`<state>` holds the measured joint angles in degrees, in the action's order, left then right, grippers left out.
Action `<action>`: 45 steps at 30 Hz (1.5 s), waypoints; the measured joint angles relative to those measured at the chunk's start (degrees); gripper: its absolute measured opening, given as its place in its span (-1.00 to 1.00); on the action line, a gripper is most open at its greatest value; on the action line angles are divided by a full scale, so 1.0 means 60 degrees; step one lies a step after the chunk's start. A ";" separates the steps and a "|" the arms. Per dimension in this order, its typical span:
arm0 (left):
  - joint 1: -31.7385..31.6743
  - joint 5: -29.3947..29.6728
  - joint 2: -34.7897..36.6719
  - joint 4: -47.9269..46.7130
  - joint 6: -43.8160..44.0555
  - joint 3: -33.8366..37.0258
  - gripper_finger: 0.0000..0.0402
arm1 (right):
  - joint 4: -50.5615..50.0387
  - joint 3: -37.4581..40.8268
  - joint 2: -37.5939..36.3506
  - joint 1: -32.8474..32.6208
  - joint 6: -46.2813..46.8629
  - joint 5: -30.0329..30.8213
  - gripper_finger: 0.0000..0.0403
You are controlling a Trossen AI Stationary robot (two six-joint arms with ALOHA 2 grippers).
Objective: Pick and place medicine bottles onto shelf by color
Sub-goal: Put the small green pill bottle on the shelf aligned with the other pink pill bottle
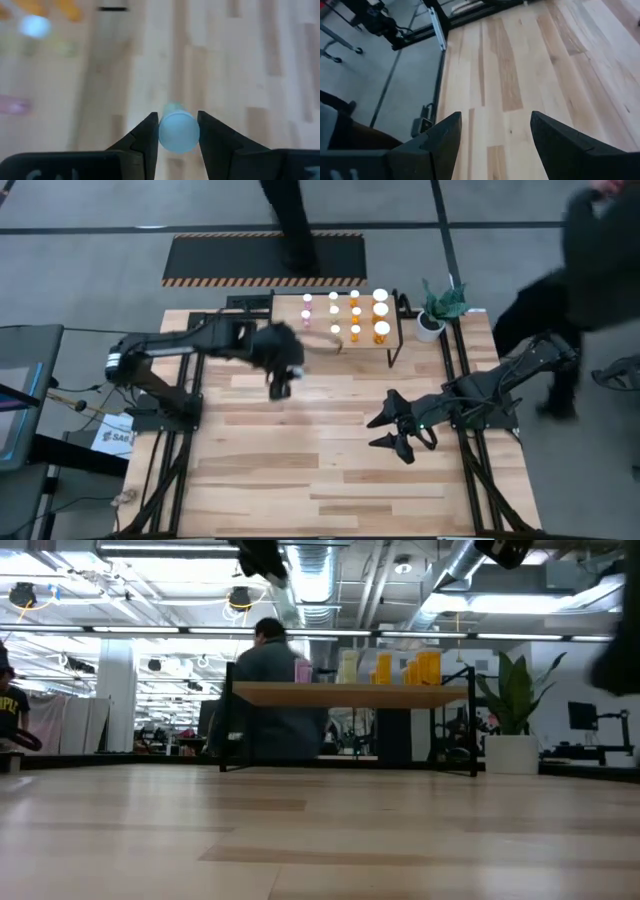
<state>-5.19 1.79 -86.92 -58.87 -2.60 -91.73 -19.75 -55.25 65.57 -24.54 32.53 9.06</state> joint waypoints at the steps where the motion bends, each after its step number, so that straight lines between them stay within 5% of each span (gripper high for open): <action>1: -0.0295 -0.0002 -0.0204 -0.0067 -0.0171 -0.0290 -0.50 | -0.0049 0.0011 -0.0040 -0.0003 0.0000 0.0000 0.29; 13: -0.2463 -0.0009 -0.2465 -0.1428 -0.2067 -0.2616 -0.50 | -0.0155 0.0008 -0.0118 0.0662 -0.0033 0.0000 0.29; 45: -0.3115 -0.0425 -0.2738 -0.1191 -0.2443 -0.2640 -0.50 | -0.0116 0.0008 -0.0114 0.1056 -0.0426 -0.0018 0.29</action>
<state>-23.88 -0.75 -103.35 -66.02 -17.25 -107.57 -20.45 -55.20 64.88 -18.20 29.98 8.95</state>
